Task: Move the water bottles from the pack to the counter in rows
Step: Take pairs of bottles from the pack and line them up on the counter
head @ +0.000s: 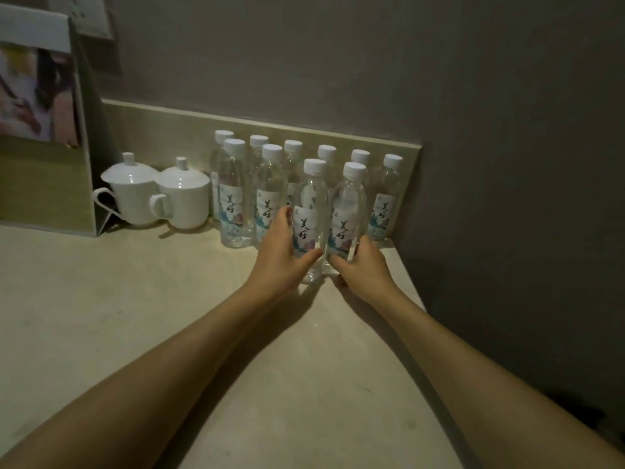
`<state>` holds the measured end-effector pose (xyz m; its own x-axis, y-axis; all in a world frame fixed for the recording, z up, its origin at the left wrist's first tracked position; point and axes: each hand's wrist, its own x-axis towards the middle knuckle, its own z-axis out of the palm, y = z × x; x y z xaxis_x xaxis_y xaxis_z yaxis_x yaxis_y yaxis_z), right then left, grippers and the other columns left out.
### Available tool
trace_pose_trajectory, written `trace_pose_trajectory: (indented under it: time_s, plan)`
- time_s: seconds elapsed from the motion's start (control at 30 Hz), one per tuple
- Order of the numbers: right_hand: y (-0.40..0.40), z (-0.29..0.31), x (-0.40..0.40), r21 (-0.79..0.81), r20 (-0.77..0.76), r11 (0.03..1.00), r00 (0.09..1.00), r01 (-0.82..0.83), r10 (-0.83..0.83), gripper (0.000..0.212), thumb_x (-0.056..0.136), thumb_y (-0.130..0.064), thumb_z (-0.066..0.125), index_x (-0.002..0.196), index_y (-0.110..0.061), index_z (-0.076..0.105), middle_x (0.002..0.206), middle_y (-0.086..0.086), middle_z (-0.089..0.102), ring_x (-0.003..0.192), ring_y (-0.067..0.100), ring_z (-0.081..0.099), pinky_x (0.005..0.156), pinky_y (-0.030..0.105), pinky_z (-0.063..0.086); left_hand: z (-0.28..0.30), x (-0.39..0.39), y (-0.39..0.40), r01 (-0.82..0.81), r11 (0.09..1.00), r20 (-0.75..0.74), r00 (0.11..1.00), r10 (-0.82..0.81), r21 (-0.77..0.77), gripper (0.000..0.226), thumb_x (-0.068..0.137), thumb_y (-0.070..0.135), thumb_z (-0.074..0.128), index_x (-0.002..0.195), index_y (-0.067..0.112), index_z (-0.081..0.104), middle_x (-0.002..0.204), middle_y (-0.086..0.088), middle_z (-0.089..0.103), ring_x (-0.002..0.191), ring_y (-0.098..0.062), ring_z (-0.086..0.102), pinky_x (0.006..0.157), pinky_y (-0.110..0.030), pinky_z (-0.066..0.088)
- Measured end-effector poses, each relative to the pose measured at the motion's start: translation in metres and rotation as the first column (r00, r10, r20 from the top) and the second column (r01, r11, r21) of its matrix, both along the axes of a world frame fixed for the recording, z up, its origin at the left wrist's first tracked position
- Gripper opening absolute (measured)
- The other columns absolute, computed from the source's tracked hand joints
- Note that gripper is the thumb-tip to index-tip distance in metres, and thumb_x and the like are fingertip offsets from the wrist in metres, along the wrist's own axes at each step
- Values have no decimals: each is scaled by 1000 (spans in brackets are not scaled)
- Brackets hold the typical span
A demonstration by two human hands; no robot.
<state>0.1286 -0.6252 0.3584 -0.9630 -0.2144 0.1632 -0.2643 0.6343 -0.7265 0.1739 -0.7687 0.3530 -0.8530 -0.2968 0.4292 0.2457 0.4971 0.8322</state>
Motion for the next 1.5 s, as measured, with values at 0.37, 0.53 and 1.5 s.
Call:
trace_pose_trajectory:
  time_s: [0.37, 0.53, 1.5]
  plan:
    - [-11, 4, 12, -71, 15, 993, 996, 93, -92, 50, 80, -42, 70, 117, -27, 39, 127, 5, 61, 110, 30, 62, 87, 51, 55, -4, 3, -21, -310, 770, -43, 937, 346, -557, 70, 71, 73, 62, 117, 23, 48, 104, 2, 63, 88, -18, 63, 71, -34, 56]
    - [-12, 2, 9, -71, -10, 993, 996, 93, -94, 51, 85, -36, 70, 122, -19, 41, 131, 7, 60, 116, 29, 60, 94, 49, 53, -10, 4, -24, -232, 785, 16, 956, 294, -575, 52, 78, 61, 64, 111, 21, 56, 95, 1, 66, 83, -18, 64, 69, -33, 56]
    - [-40, 0, -23, 48, -48, 980, 980, 194, -191, 65, 89, -41, 63, 138, -10, 34, 140, 13, 44, 126, 34, 49, 99, 52, 48, 14, -22, -8, -231, 621, 105, 884, 456, -749, 41, 93, 47, 55, 107, 9, 62, 101, -9, 68, 91, -24, 65, 68, -29, 42]
